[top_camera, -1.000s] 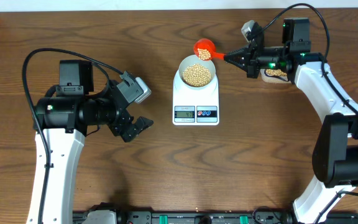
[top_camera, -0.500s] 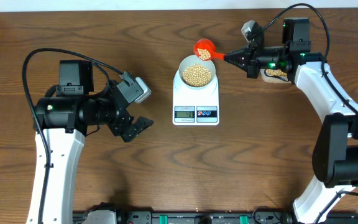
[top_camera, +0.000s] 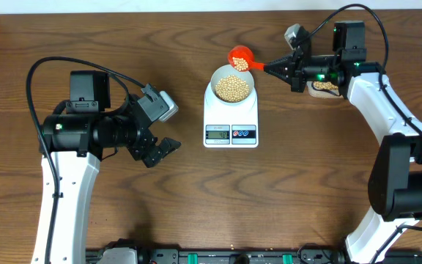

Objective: Scoop item into bowl and weigh 50g on scale
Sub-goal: 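Hold the scoop over the bowl, shaking out beans gradually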

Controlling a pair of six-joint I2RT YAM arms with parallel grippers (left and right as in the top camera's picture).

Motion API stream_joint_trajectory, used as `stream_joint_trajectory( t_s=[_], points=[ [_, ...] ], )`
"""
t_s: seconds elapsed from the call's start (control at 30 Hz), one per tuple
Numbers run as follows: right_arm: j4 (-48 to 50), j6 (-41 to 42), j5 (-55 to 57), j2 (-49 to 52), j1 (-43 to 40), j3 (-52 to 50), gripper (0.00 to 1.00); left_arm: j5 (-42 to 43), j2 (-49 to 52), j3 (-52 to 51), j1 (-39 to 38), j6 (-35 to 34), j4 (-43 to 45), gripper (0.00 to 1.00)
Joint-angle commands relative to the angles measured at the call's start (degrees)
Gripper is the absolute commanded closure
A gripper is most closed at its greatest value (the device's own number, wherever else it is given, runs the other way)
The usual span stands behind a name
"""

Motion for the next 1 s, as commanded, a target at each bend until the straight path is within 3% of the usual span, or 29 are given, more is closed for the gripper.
stream_joint_trajectory(
  t_s=[0.0,0.97],
  points=[
    [0.09,0.48,-1.68,0.72,0.11,-0.04,0.99,-0.31,0.33,1.11,0.2,0.96,-0.2,0.02],
    [1.27,4.13,-1.68,0.7,0.11,-0.04,0.99,-0.28,0.33,1.11,0.2,0.96,-0.2,0.02]
  ],
)
